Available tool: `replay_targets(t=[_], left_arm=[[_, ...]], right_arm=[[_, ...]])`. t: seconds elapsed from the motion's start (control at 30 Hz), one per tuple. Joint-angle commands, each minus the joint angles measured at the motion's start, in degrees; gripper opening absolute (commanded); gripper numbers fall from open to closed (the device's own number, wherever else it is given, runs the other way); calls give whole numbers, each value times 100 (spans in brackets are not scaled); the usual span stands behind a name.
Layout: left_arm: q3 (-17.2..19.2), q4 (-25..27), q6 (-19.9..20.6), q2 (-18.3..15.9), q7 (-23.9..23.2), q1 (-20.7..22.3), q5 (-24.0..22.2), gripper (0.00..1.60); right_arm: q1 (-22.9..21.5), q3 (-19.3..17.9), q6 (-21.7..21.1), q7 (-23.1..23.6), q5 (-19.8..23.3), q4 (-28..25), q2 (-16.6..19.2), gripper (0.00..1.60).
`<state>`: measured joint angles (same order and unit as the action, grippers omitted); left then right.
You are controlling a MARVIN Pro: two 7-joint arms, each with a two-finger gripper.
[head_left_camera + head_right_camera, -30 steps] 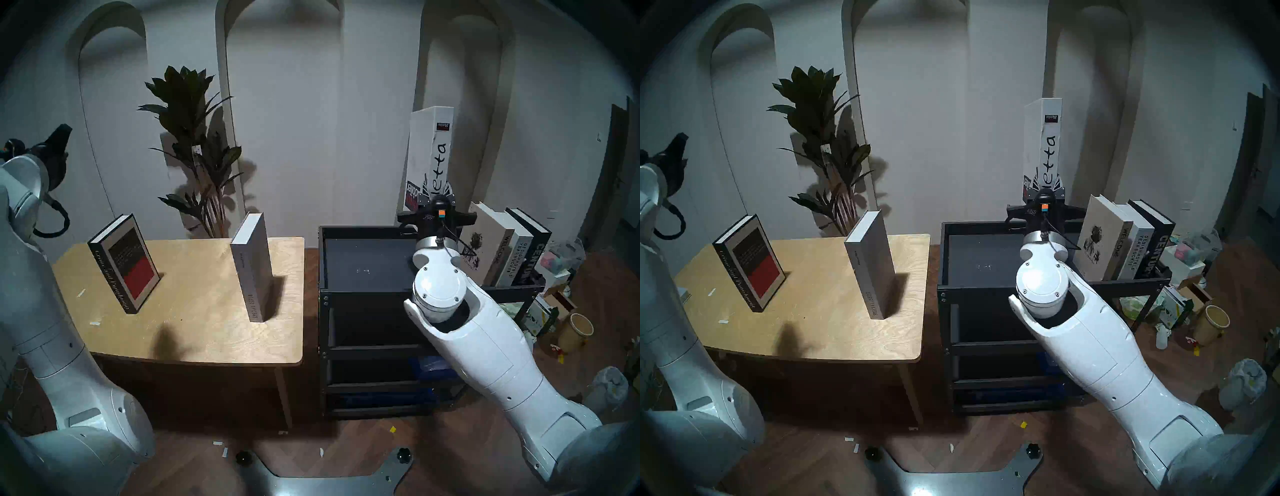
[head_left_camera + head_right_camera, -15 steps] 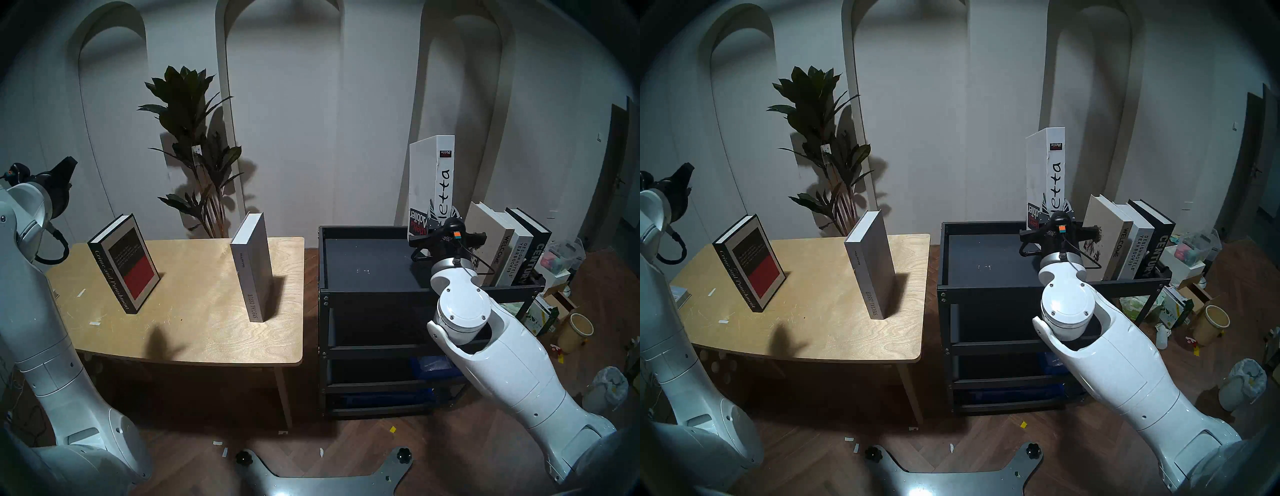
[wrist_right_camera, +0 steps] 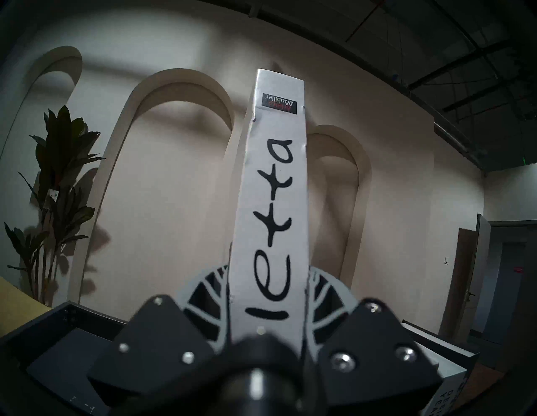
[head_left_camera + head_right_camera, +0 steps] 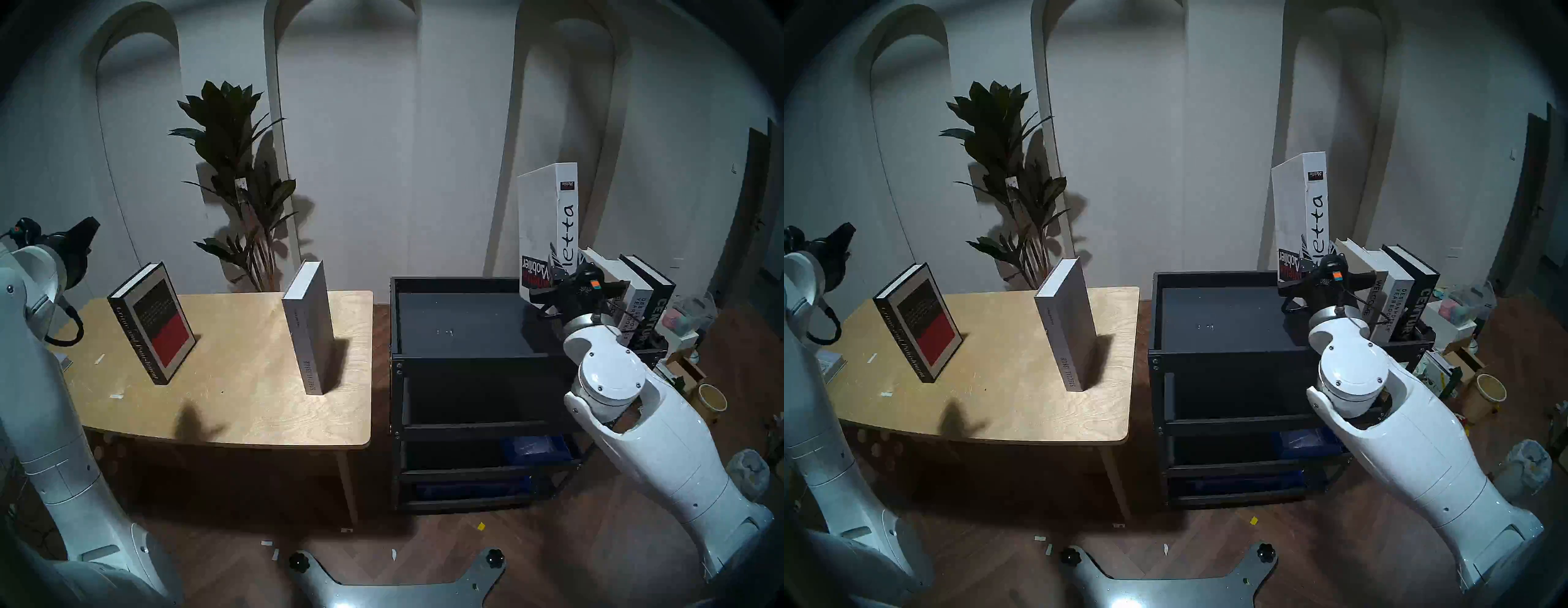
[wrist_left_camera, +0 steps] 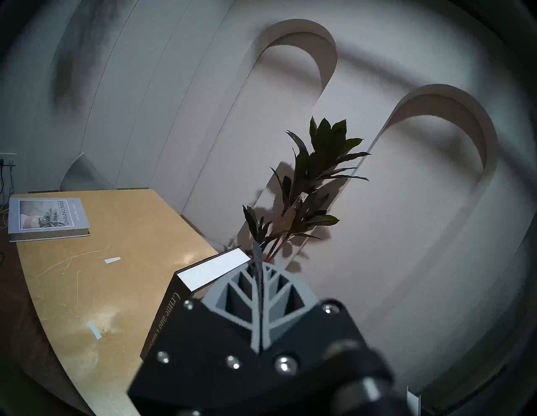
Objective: Move the books from the display table onto the shelf, standing them upright with spines facing out and tallest at one end
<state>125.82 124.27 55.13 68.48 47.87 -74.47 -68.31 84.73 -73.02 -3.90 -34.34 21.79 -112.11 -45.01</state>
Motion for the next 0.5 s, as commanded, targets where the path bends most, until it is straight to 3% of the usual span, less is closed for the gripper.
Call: replay_targets(t=[0.0, 0.47], left_arm=[[11, 188, -13, -109, -222, -312, 82, 0], [92, 325, -13, -208, -689, -967, 343, 0]], right_arm=[[283, -328, 35, 258, 249, -196, 441, 0], [830, -765, 27, 1059, 1006, -179, 994, 0]])
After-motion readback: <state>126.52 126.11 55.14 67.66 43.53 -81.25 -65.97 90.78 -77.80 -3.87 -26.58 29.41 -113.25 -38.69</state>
